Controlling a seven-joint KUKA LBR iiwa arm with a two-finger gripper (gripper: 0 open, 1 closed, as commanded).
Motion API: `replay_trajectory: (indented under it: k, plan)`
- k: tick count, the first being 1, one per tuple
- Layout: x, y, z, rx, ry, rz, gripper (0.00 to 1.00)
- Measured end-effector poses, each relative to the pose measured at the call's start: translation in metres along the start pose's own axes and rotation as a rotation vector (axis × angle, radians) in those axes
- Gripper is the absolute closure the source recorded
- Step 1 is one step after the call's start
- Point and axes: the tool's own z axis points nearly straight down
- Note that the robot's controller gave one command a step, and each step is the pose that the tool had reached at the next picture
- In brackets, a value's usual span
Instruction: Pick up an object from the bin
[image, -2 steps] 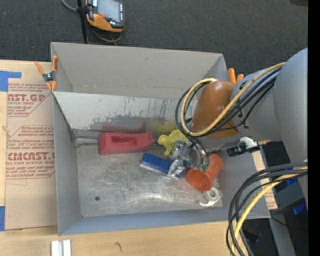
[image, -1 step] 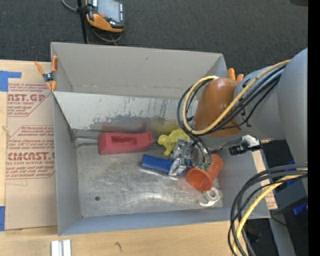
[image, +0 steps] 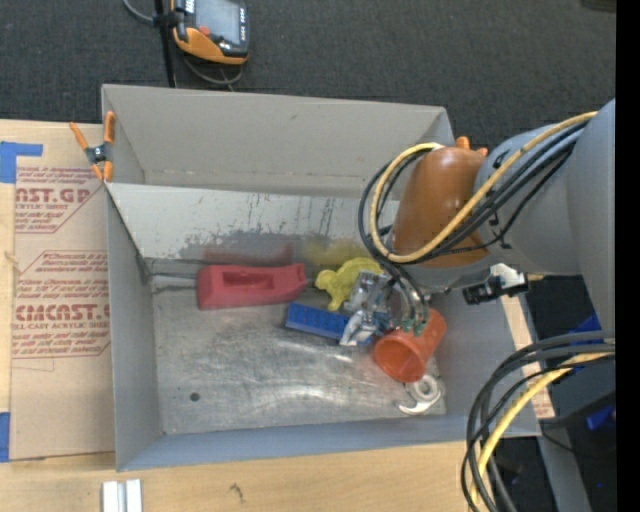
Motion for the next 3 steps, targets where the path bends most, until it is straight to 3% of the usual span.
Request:
replay_trajectory:
  k: [3]
  plan:
    - [-0.0008,0.0004,-0.0207,-0.001,-0.005,0.0,1.0]
